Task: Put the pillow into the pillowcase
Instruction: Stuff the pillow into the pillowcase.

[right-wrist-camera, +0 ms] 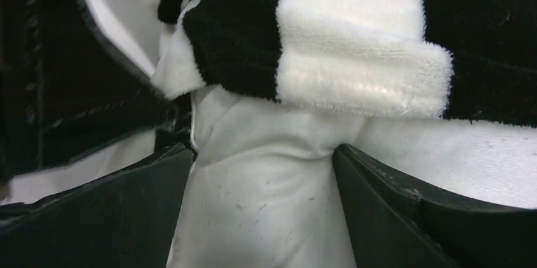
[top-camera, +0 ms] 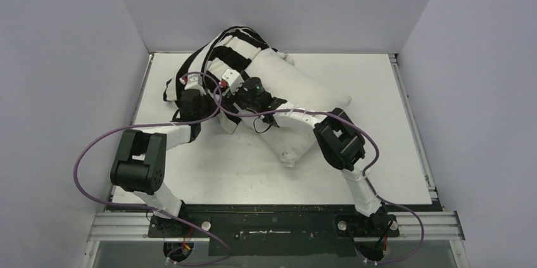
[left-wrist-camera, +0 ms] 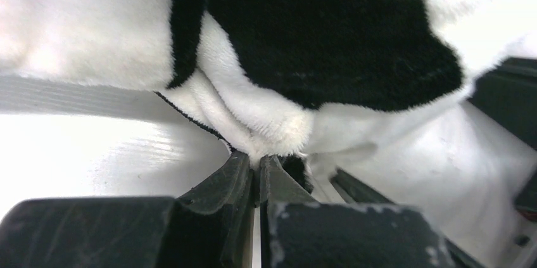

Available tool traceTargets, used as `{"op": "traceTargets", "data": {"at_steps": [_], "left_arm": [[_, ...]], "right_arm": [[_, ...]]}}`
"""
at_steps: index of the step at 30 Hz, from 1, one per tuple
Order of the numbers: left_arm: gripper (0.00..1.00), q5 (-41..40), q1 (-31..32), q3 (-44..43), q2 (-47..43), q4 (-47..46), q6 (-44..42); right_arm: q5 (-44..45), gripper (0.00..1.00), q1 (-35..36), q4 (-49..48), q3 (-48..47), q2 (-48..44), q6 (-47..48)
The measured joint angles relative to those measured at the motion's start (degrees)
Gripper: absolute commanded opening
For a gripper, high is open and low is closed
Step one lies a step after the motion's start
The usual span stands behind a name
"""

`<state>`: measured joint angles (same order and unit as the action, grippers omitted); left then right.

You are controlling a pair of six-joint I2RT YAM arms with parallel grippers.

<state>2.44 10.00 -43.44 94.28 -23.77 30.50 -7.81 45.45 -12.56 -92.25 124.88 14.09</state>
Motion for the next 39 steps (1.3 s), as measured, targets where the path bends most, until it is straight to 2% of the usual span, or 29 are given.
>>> {"op": "traceTargets", "data": {"at_steps": [1,2,3,4,8,16,21,23,27,32,39], "left_arm": [[0.00,0.28,0.00,0.00,-0.09,-0.07,0.46],[0.00,0.48,-0.02,0.00,-0.11,-0.11,0.74],[0.00,0.72,-0.04,0.02,-0.24,-0.11,1.09],[0.00,1.03,-0.11,0.02,-0.46,-0.09,1.62],[0.00,1.44,-0.15,1.60,-3.48,0.15,3.69],[0.00,-1.73,2.32,6.84,-12.28,2.43,6.40],[0.00,-5.64,7.89,9.25,-12.46,1.09,6.95],[0.00,-5.66,8.55,11.50,-11.96,-1.68,8.11],[0.00,-4.96,8.13,11.93,-11.37,-1.55,8.24],[0.00,-3.04,8.17,7.26,-18.01,6.56,5.79],[0.00,4.55,10.08,-9.07,-29.40,19.61,4.31]], "right_arm": [[0.52,0.56,0.09,-0.48,-1.31,1.22,-0.26],[1.11,0.22,0.15,-0.87,-2.58,2.36,-0.61],[1.79,0.05,0.24,-1.25,-4.33,3.74,-1.46],[2.67,0.00,0.24,-1.79,-6.10,5.16,-2.45],[3.80,0.00,-0.42,-5.40,-9.20,8.09,-10.64],[4.96,0.00,-1.18,-17.44,-2.91,5.92,-25.14],[5.40,0.00,-1.16,-20.15,-1.01,5.07,-30.12],[4.59,0.00,-1.09,-21.70,0.15,5.03,-31.71],[2.89,0.00,-1.33,-25.75,5.46,3.26,-35.06],[-2.82,0.00,-3.26,-24.63,10.40,-2.73,-41.79],[-10.95,0.00,-8.33,-19.52,16.15,-18.23,-58.05]]}}
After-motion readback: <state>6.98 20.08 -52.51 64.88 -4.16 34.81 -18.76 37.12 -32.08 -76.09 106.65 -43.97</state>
